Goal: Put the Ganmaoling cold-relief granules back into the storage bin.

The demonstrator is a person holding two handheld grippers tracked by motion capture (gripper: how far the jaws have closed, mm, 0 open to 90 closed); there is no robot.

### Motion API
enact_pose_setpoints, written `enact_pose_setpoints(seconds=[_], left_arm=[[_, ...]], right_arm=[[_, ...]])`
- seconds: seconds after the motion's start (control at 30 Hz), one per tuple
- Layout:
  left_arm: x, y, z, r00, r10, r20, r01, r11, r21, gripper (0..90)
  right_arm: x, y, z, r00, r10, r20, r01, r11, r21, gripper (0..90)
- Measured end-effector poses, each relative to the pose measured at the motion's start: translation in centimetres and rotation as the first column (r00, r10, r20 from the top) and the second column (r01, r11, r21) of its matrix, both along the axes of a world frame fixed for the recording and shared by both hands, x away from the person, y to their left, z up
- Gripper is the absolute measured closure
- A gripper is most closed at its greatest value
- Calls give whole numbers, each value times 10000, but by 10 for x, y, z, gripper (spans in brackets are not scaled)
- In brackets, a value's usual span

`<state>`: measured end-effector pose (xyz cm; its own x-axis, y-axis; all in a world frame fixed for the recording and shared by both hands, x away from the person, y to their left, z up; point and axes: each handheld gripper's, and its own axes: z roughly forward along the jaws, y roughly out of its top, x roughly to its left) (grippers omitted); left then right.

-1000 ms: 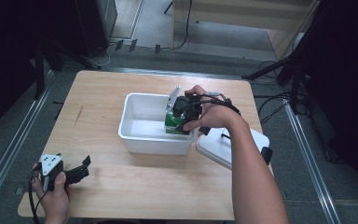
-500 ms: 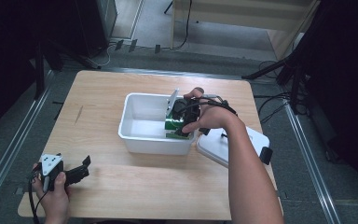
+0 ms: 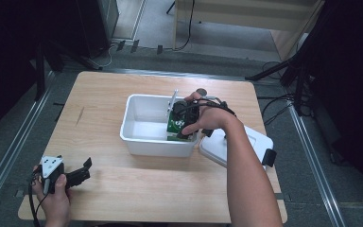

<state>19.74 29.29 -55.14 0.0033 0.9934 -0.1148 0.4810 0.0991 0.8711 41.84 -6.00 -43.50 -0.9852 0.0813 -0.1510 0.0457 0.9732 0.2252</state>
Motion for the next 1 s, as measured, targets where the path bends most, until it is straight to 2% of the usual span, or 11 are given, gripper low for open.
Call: enact_pose_setpoints(seconds=[0.17,0.47,0.73,0.77,0.8,0.87,1.0], left_arm=[[0,1,0,10000,-21,-7,21,10000,-23,0],[0,0,0,10000,-3,-14,3,10000,-35,0],[0,0,0,10000,25,-32,-25,10000,3,0],[1,0,0,10000,25,-35,-25,10000,29,0],[1,0,0,10000,25,-35,-25,10000,29,0],[0,0,0,10000,19,-28,-19,10000,45,0],[1,0,0,10000,36,-40,-36,10000,-6,0]], right_arm=[[1,1,-2,10000,38,-1,-38,9999,-155,151],[0,2,-4,9994,-240,-234,225,9977,-636,148],[0,2,-4,9991,-299,-313,276,9972,-691,134],[1,1,-2,9996,-274,-66,269,9975,-653,129],[0,1,1,9986,-517,-139,508,9968,-616,126],[0,0,3,9989,-462,-116,457,9980,-430,122],[-3,-5,10,9989,-472,9,472,9982,-361,31]])
